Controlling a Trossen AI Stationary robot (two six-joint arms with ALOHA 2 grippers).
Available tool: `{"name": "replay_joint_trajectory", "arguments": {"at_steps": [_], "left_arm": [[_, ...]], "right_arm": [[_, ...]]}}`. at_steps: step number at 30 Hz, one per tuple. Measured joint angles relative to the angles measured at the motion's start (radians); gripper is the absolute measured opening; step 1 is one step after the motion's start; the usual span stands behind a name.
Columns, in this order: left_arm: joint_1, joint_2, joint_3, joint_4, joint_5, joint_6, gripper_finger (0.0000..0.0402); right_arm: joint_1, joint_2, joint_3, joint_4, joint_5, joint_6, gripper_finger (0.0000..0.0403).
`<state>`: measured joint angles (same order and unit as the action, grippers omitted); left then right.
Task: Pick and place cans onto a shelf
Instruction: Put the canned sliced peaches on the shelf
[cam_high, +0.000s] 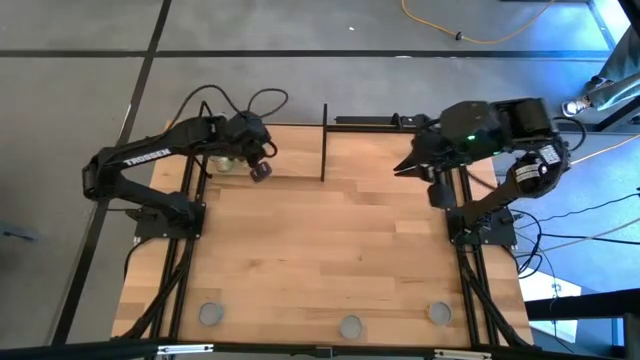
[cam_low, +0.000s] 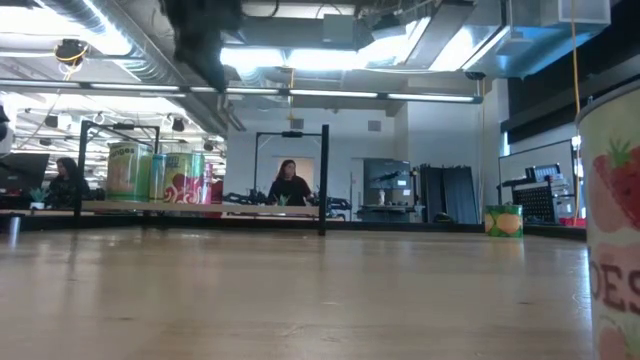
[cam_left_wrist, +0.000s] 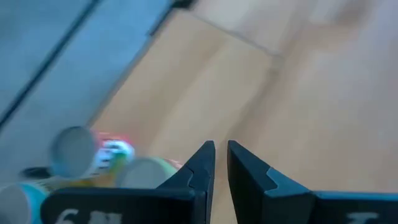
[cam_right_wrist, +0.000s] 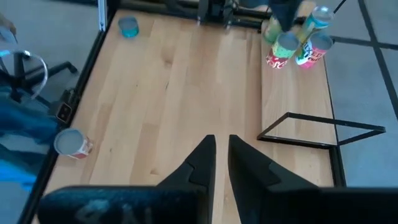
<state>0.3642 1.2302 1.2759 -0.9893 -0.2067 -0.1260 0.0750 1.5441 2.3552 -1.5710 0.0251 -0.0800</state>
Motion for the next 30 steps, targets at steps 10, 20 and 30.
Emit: {"name": "replay_joint_trajectory", "arguments": {"at_steps": [10,20,30], "left_arm": [[-0.251,-0.001,0.105,-0.137,0.203,-0.056,0.0035],[-0.42,-0.001,0.105,-0.131,0.115,-0.29,0.0034],[-0.482,-0.001,0.105,-0.121,0.063,-0.369,0.0034]], "right_arm": [[0.0,-0.196,-0.303,-0.001,-0.042,0.105,0.0045],[-0.001,-0.387,-0.661,-0.002,0.176,0.477,0.0045],[-0.156,-0.366,-0.852,0.004,0.411,0.939,0.0045]]}}
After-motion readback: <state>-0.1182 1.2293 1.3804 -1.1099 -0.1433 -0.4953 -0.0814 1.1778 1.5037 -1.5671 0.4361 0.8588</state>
